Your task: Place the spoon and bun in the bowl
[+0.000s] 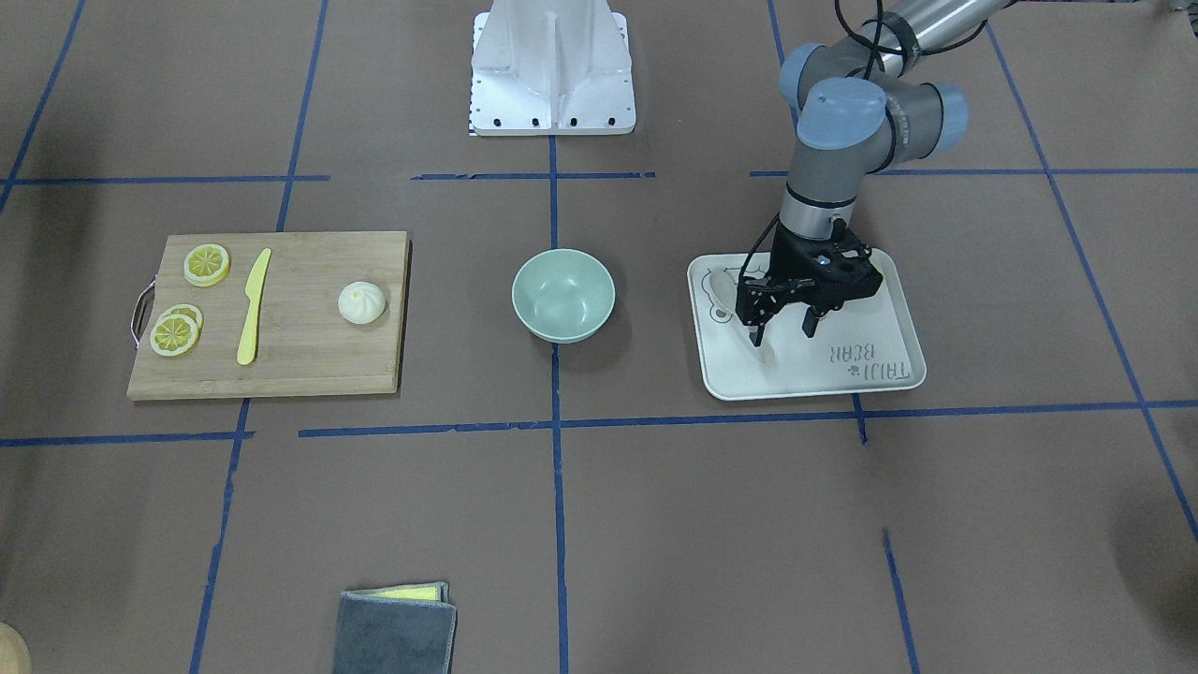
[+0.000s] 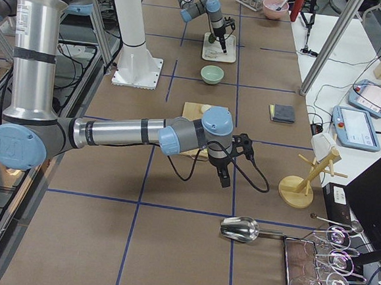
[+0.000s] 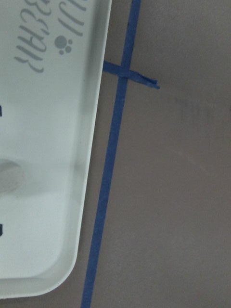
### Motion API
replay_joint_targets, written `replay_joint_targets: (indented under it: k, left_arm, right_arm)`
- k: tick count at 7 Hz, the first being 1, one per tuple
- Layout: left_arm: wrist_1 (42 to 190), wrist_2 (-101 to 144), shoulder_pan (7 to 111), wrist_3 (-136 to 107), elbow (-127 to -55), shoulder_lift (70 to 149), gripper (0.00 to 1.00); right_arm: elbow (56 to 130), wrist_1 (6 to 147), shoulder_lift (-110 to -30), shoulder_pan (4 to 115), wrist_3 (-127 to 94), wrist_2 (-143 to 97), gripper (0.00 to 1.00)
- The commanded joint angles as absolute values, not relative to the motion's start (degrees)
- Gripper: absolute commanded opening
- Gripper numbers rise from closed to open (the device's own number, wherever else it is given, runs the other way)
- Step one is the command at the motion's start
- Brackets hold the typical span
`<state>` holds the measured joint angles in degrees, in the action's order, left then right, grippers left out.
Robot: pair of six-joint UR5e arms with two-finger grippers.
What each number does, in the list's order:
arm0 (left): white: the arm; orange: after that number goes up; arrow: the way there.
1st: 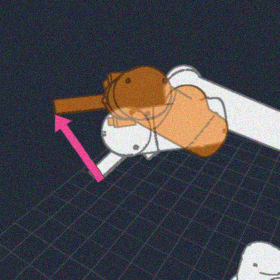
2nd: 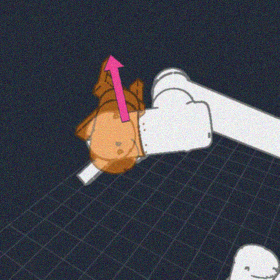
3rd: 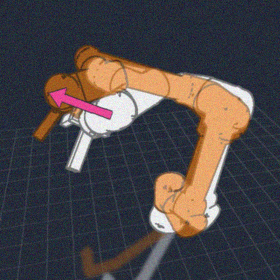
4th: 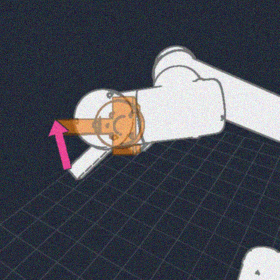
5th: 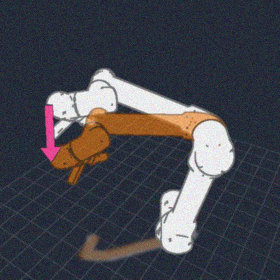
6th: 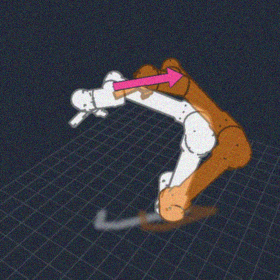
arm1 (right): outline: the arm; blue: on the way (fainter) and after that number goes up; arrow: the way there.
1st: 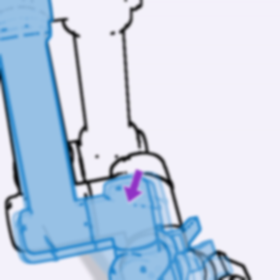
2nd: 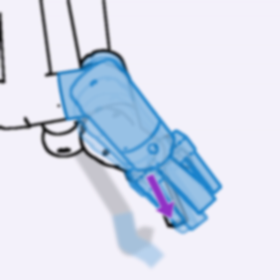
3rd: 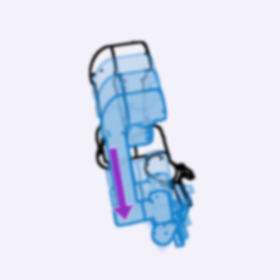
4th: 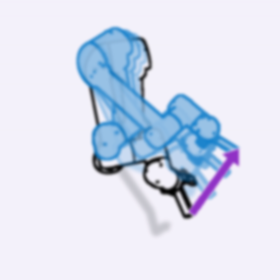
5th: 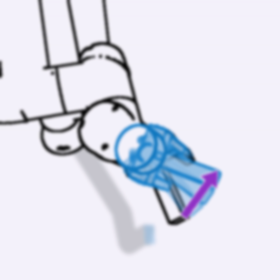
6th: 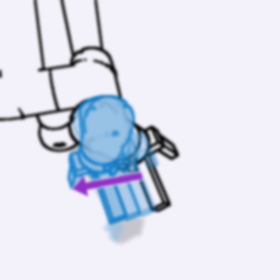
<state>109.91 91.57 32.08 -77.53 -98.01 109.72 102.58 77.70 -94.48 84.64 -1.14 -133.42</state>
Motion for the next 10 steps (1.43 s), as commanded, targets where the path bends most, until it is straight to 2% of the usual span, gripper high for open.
replay_joint_targets:
  k: [1, 2, 3, 4, 5, 7, 9, 10]
  left_arm:
    - [108.46, 91.41, 30.24, -77.78, -96.95, 110.57, 0.65]
    - [108.37, 91.49, 30.23, -77.78, -96.68, 110.74, 0.62]
    - [108.46, 91.49, 30.15, -77.78, -96.77, 110.83, 0.45]
    - [108.46, 91.58, 30.23, -77.87, -97.03, 110.83, 0.03]
    - [108.46, 91.58, 30.23, -77.87, -97.29, 110.83, 0.00]
    - [108.46, 91.58, 30.23, -77.87, -97.56, 110.83, 0.00]
    - [105.50, 91.76, 30.67, -77.78, -100.79, 111.53, 0.00]
    - [99.99, 91.76, 31.37, -78.22, -101.33, 115.88, 0.00]
  right_arm:
    - [102.39, 77.70, -94.48, 84.64, -1.06, -133.33, 1.00]
    - [102.31, 77.70, -94.48, 84.64, -1.05, -133.33, 1.00]
    - [102.30, 77.70, -94.48, 84.64, -1.05, -133.33, 1.00]
    - [102.30, 77.70, -94.40, 84.64, -1.05, -133.33, 1.00]
    - [102.30, 77.70, -94.39, 84.64, -1.14, -133.42, 1.00]
    - [102.30, 77.70, -94.39, 84.64, -2.02, -133.51, 1.00]
    - [102.30, 77.70, -94.31, 84.64, -2.02, -133.51, 1.00]
    - [102.30, 77.70, -94.31, 84.64, -2.02, -133.51, 1.00]
